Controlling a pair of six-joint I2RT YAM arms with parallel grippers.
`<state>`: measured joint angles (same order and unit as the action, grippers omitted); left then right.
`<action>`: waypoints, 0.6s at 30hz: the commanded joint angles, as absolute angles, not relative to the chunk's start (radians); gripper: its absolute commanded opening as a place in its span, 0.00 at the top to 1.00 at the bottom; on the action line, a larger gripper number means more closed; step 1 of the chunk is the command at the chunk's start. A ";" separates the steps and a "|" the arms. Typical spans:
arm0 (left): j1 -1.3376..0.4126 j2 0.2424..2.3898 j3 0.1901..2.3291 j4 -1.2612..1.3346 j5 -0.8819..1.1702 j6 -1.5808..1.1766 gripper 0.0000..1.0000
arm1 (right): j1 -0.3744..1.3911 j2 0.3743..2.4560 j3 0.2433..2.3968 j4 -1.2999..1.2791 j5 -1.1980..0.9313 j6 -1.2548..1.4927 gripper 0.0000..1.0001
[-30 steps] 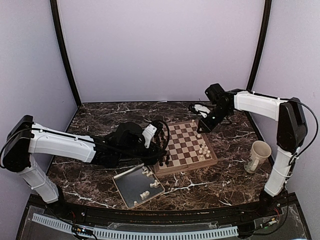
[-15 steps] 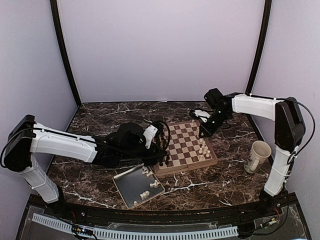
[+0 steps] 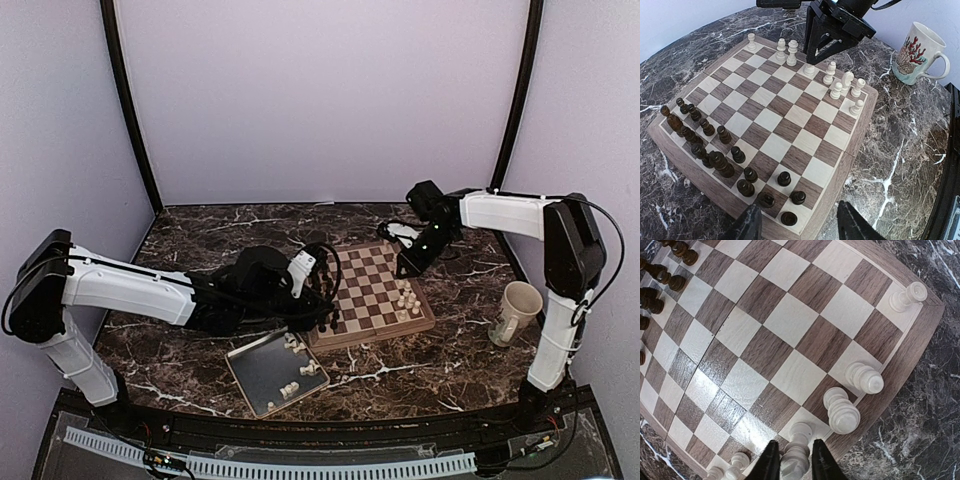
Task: Set up the chess pieces on the board
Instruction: Place the king on e1.
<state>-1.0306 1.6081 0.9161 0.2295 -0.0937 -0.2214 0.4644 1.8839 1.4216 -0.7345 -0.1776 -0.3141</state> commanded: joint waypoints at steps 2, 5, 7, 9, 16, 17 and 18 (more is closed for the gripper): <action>-1.034 1.608 0.941 0.217 -0.087 -0.227 0.46 | 0.459 1.872 1.417 -0.733 -0.135 -0.309 0.69; -1.034 1.610 0.943 0.219 -0.086 -0.228 0.46 | 0.456 1.821 1.433 -0.762 -0.128 -0.307 0.63; -1.034 1.612 0.944 0.220 -0.085 -0.227 0.46 | 0.456 1.786 1.448 -0.782 -0.129 -0.304 0.61; -1.034 1.616 0.948 0.222 -0.080 -0.228 0.46 | 0.456 1.752 1.448 -0.793 -0.136 -0.305 0.60; -1.034 1.628 0.955 0.222 -0.065 -0.230 0.47 | 0.473 1.678 1.373 -0.867 -0.296 -0.477 0.67; -1.034 1.626 0.955 0.222 -0.065 -0.229 0.47 | 0.481 1.675 1.361 -0.879 -0.300 -0.504 0.70; -1.034 1.625 0.954 0.222 -0.064 -0.229 0.47 | 0.488 1.672 1.350 -0.888 -0.300 -0.523 0.71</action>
<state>-1.0306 1.6299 0.9302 0.2295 -0.0814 -0.2218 0.4675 1.6878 1.4017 -0.8162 -0.2321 -0.4061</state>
